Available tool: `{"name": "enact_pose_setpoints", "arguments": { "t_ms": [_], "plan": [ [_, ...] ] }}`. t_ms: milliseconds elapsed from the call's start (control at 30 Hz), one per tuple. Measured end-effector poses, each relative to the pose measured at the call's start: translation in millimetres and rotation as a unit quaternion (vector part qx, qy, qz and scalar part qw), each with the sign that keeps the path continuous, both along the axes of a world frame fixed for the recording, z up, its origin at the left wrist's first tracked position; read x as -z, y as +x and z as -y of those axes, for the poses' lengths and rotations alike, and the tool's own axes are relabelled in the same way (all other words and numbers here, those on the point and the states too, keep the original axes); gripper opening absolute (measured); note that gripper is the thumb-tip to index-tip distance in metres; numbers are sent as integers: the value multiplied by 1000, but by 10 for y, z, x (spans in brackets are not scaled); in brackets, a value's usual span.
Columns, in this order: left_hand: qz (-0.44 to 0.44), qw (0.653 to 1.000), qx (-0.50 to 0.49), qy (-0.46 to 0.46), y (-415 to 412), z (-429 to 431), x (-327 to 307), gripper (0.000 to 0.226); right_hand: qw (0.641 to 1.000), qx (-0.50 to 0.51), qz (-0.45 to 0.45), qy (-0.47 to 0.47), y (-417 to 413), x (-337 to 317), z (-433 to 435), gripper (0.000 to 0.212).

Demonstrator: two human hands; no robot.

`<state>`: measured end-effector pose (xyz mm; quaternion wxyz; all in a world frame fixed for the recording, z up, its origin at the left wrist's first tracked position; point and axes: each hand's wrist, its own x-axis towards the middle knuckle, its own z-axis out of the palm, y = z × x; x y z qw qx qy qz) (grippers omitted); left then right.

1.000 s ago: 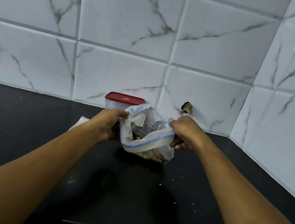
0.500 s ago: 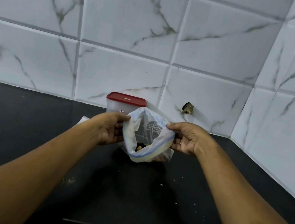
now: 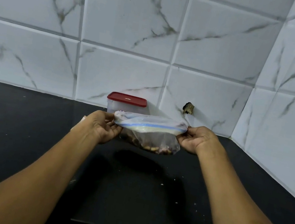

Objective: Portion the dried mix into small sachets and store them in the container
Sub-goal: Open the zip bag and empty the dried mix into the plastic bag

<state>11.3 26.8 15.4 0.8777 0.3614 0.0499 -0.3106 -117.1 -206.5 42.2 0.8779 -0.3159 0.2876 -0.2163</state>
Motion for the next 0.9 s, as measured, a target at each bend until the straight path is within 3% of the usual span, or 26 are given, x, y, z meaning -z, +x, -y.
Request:
{"name": "enact_pose_setpoints", "arguments": {
  "t_ms": [200, 367, 567, 733, 900],
  "plan": [
    [15, 999, 41, 12, -30, -60, -24, 26, 999, -36, -14, 8, -118, 12, 0, 7],
    [49, 997, 59, 34, -85, -14, -39, 33, 999, -42, -12, 2, -72, 2, -80, 16],
    [109, 987, 49, 109, -80, -36, -12, 3, 992, -53, -33, -110, -91, 86, -41, 17],
    [274, 911, 32, 308, 13, -90, 76, 18, 916, -39, -152, -370, -151, 181, 54, 16],
    [363, 828, 85, 419, 6, -119, -30, 35, 869, -70, -186, -454, -194, 112, 77, 10]
  ]
}}
